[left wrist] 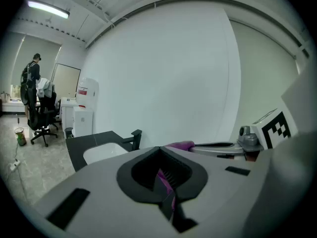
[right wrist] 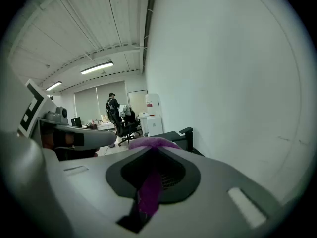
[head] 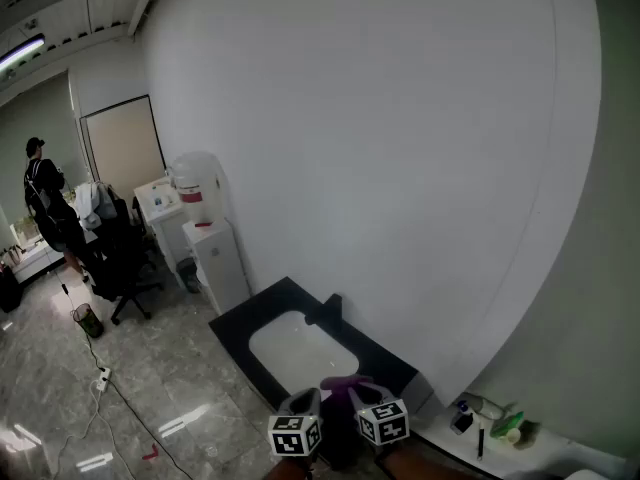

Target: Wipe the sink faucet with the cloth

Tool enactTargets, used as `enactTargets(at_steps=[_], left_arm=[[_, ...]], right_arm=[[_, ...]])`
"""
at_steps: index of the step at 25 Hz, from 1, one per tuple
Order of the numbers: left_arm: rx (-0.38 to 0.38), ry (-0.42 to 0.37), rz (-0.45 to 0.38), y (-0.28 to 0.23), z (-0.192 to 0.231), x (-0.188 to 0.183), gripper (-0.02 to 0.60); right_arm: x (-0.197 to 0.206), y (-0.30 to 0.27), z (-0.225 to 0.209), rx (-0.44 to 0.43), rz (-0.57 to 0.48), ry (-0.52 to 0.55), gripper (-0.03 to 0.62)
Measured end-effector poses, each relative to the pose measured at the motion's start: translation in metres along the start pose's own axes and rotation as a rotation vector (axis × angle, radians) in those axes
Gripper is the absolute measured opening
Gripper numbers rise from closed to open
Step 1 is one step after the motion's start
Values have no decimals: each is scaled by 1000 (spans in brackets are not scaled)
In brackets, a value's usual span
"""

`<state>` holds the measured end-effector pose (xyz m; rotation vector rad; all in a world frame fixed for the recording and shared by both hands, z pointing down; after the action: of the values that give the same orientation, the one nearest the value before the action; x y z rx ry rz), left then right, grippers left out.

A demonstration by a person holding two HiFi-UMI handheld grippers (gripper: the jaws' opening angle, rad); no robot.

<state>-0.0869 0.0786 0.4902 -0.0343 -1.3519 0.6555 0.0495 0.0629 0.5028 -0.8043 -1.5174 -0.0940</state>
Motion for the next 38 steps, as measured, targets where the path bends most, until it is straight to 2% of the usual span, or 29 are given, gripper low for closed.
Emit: enactTargets(at_steps=[16,21,29,34,38], left_arm=[[1,-4,8,-11,8,1,5],[25,-5,17,-11,18,1,5],[78,-20,41,-22,52,-4,5],[96,-20,66,-48,64,-3,5],[98,-10,88,-95,64,-2,5]], right_arm=[[-1,-10,-2,-14,-11,8,31],[-6,-19,6,-9,-28,21,31],[-5,-49,11,47,-13,11,31],[-8,-71,-15,84,-4,-18,31],[-17,-101,-54,78,6,1,31]])
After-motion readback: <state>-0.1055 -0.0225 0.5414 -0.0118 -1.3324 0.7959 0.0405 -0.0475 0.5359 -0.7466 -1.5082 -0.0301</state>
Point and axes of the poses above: the fingertips, and each gripper's own axes: y backward along the fingers, z to its left, x out of its underside, the point moved 5 cm from there along y, backward along the fingers, and after that the axes turned 3 degrees about z, right-handed, at the moved point
